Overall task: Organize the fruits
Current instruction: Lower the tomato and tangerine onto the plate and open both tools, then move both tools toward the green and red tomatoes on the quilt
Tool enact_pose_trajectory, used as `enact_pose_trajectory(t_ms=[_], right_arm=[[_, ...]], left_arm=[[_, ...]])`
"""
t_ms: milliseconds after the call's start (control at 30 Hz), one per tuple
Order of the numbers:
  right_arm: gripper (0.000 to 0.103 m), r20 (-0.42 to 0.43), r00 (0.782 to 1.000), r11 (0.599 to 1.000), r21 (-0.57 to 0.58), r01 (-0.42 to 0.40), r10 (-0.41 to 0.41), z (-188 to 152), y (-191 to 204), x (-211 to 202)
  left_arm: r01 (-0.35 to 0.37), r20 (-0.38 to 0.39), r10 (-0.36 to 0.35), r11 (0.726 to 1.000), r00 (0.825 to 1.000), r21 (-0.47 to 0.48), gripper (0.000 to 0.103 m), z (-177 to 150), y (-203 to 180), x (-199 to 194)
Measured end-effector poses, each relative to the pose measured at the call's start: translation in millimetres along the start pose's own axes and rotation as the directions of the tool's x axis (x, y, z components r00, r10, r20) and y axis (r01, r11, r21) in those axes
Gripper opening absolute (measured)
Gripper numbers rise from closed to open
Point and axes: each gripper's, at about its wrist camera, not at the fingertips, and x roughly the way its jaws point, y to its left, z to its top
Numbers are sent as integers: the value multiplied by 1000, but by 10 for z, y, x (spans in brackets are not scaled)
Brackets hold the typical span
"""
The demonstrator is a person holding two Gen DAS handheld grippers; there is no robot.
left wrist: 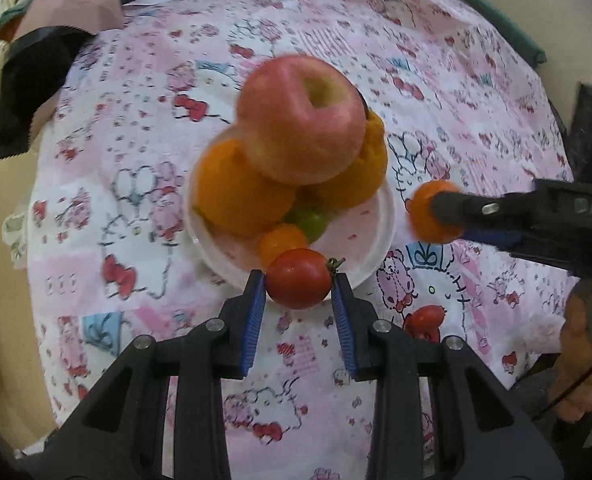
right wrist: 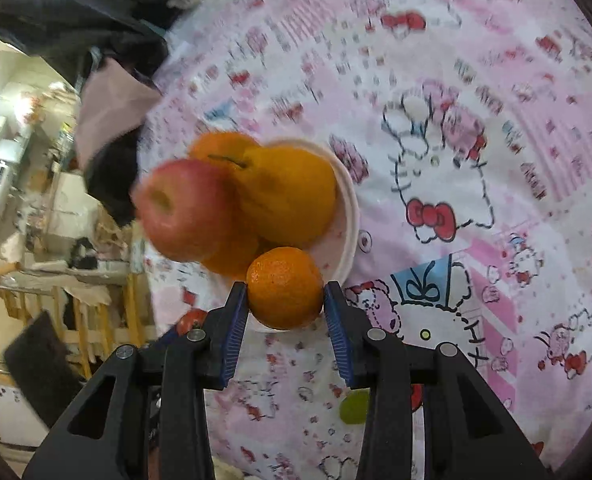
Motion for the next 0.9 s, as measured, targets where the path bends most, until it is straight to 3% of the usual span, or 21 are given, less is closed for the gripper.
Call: enact_pose_trajectory(t_ms=[233,533,600,767,900], right_arm=[[41,-67,995,997,-22,72,-73,94,-25,408],[43,-87,993,996,5,84,-83,87,-75,434],[44,-91,993,997,7,81,-80,96,-59,429],[58,-74,997,999,6,40,-39,114,-10,377],[59,-39,999,1000,21,18,-17,127,-33,247]], left_arm=[[-14,-56,15,1000,998,11,30,43,-165,362],[-32,-55,33,999,998,27,31,48,-260,473],[-31,-59,32,999,998,34,35,59,-272,482],[-41,-57,42,999,997,17,66,53,-239,447],[-49,-55,49,999,997,14,66,31,-201,379]])
